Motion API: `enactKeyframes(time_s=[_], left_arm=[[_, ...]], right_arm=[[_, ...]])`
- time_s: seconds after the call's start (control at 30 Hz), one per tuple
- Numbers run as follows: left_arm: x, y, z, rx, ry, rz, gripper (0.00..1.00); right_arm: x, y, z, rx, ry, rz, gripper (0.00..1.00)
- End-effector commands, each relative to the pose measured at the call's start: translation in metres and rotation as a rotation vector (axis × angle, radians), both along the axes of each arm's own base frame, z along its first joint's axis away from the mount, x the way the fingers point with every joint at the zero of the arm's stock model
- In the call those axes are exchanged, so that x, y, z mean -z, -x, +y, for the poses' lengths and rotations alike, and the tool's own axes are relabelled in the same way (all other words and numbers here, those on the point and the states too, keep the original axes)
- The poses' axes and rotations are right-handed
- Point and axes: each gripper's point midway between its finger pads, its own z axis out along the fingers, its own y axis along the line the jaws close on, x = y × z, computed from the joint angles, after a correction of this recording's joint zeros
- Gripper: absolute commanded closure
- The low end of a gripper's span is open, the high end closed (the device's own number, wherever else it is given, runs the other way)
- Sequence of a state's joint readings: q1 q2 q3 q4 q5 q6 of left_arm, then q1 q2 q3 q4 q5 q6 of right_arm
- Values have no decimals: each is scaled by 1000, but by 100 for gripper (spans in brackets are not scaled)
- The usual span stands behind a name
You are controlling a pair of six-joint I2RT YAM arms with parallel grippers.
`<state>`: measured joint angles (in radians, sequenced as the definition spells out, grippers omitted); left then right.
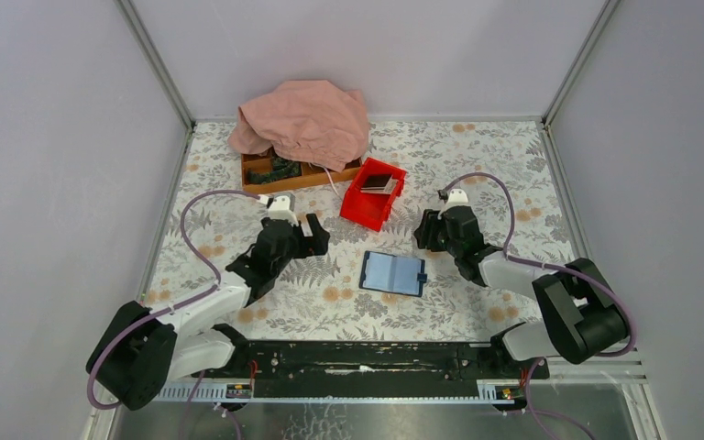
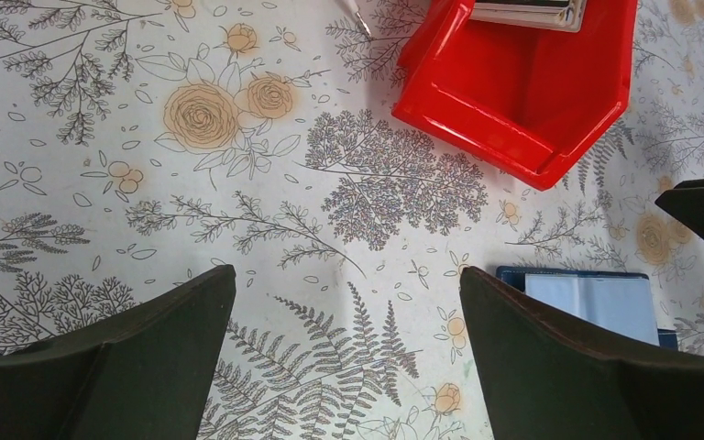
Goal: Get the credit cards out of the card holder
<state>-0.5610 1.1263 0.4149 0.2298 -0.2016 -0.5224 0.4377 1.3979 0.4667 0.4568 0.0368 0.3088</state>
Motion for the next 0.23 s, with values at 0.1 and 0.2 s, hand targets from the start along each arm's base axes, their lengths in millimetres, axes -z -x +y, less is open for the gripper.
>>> enactKeyframes(time_s=[0.1,0.2], left_arm=[[-17,-10,-10,27,35,-47,5],[-17,-11,-12,29,39,-37,7]], right_arm=[[-7,-10,3,4,4,-42,45],[-6,-10,4,1,3,-36,45]])
